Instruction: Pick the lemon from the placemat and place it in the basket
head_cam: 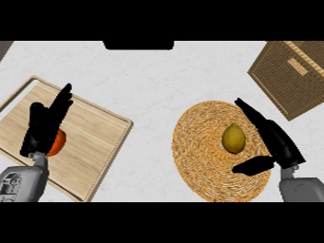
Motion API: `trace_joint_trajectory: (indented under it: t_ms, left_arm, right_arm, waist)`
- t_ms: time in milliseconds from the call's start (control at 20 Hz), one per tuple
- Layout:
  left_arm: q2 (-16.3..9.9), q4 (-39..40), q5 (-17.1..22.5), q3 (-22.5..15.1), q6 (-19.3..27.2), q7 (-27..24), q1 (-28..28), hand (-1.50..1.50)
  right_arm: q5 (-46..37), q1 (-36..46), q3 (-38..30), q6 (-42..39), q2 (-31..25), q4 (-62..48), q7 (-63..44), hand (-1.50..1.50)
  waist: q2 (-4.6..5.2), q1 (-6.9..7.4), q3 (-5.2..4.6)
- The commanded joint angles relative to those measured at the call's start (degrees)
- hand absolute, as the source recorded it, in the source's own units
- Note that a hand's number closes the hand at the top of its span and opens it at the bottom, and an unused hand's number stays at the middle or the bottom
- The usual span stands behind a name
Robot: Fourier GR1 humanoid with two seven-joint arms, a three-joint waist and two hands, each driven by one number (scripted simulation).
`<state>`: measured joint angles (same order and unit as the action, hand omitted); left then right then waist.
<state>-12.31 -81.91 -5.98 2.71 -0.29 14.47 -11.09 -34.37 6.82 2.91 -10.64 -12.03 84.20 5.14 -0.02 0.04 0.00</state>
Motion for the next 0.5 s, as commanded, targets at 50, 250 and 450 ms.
trace_joint_trajectory:
  t_ms: [50, 250, 450]
  left_arm:
    - [0.03, 0.58, 0.04, 1.81, -1.4, -2.31, 1.23, 0.0]
    - [1.44, 2.38, -0.85, 1.57, -0.41, 1.89, -4.97, 0.0]
    - [2.57, -4.69, -2.88, -0.33, -0.14, -0.41, 4.55, 0.0]
  right_arm:
    - [-1.38, 2.65, 0.42, 0.07, 2.12, -4.84, 0.69, -1.5]
    - [-1.07, 2.97, -2.09, -0.71, -0.04, -5.67, 2.94, -1.5]
    - [-2.21, 1.81, -2.37, 3.08, 1.49, -10.26, 6.81, -1.5]
  waist:
    - [0.03, 0.06, 0.0]
    - [0.04, -0.1, 0.01]
    - [0.0, 0.15, 0.01]
